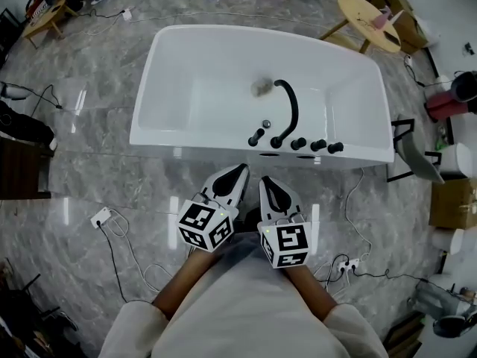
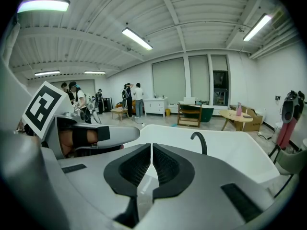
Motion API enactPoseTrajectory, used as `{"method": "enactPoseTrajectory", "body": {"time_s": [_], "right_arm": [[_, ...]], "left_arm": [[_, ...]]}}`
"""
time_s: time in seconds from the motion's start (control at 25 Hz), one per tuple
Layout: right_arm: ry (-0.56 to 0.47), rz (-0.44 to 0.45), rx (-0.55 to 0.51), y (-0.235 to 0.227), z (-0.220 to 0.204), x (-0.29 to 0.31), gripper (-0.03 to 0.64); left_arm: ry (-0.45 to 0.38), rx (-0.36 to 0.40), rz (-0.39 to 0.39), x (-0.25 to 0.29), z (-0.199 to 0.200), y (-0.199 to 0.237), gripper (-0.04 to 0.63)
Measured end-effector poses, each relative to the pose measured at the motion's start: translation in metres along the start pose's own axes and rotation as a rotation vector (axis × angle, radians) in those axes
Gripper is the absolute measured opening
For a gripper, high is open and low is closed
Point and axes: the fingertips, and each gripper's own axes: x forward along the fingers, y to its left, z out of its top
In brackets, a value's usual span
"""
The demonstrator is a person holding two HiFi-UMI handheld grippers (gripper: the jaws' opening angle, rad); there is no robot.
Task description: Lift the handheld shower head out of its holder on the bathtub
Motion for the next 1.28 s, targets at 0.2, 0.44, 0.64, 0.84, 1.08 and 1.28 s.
{"method": "enactPoseTrajectory", "body": {"time_s": [0.2,0.44,0.64,0.84,1.08,1.28], "right_arm": [[0.021,-0.029,0.006,-0.008,-0.003,-0.002,0.015],[0.029,-0.025,0.007,-0.014,-0.002,0.006,0.015],[0.024,-0.023,0.015,-0.02,0.0,0.012,0.014],[0.027,-0.029,0.027,-0.034,-0.002,0.018,0.015],[0.028,-0.028,0.053,-0.056,-0.002,0.025,0.015],[0.045,-0.004,0.072,-0.069,-0.006,0.036,0.015]], "left_arm": [[-0.004,-0.02,-0.016,0.007,-0.002,0.002,0.006],[0.002,-0.04,0.008,0.014,-0.006,0.016,0.006],[0.001,-0.023,0.019,0.024,-0.009,0.026,0.006],[0.01,-0.014,0.026,0.043,-0.02,0.035,0.006],[0.057,0.02,0.039,0.068,-0.037,0.037,0.006],[0.088,0.016,0.076,0.089,-0.049,0.046,0.006]]}}
